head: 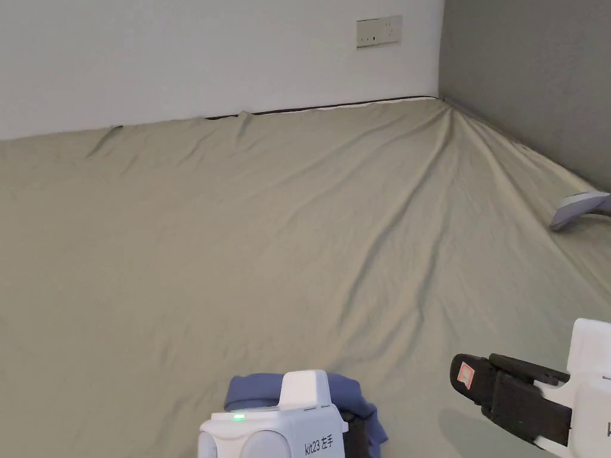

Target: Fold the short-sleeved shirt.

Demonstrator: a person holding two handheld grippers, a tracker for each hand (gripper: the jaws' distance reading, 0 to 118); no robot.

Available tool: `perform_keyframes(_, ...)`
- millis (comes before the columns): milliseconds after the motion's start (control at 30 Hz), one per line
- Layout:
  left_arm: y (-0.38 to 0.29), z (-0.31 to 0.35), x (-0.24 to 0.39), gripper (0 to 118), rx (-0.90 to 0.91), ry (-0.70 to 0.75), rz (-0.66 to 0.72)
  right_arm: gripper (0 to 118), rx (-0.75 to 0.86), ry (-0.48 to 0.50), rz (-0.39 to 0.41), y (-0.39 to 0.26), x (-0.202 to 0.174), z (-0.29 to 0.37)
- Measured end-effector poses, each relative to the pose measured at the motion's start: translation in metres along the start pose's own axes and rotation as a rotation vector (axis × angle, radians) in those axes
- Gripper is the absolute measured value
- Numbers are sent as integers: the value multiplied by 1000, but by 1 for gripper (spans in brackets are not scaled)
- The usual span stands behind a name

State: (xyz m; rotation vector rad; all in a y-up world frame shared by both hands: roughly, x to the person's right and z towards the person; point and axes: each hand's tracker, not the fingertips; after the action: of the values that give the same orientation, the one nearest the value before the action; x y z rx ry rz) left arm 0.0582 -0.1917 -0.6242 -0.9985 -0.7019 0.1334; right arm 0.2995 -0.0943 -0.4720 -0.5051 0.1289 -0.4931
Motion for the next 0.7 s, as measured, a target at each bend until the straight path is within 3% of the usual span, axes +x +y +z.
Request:
perform_keyframes(100, 9, 6, -2, 0, -16, -20, -57, 0, 2, -4, -1, 0, 2, 1)
perform_keyframes(267, 23, 43, -2, 0, -44, -64, 40, 0, -1, 9, 9, 2, 2, 0)
perform_keyframes(400, 31, 122, -3, 3, 195, -167, 27, 0, -1, 43, 52, 10, -6, -8)
perform_keyframes(467, 28, 157, -14, 42, 305, -208, 73, 0, -1, 84, 84, 14, -12, -14)
perform_keyframes(500, 25, 172, -24, 71, 353, -240, 105, 0, -7, 114, 87, 15, -16, -16)
perform_keyframes(533, 22, 185, -32, 109, 401, -261, 138, 0, -17, 151, 88, 18, -19, -20)
perform_keyframes(567, 18, 198, -38, 118, 438, -228, 174, 0, -21, 186, 93, 21, -22, -22)
perform_keyframes(700, 13, 212, -44, 115, 477, -95, 216, 0, -31, 207, 151, 32, -40, -30)
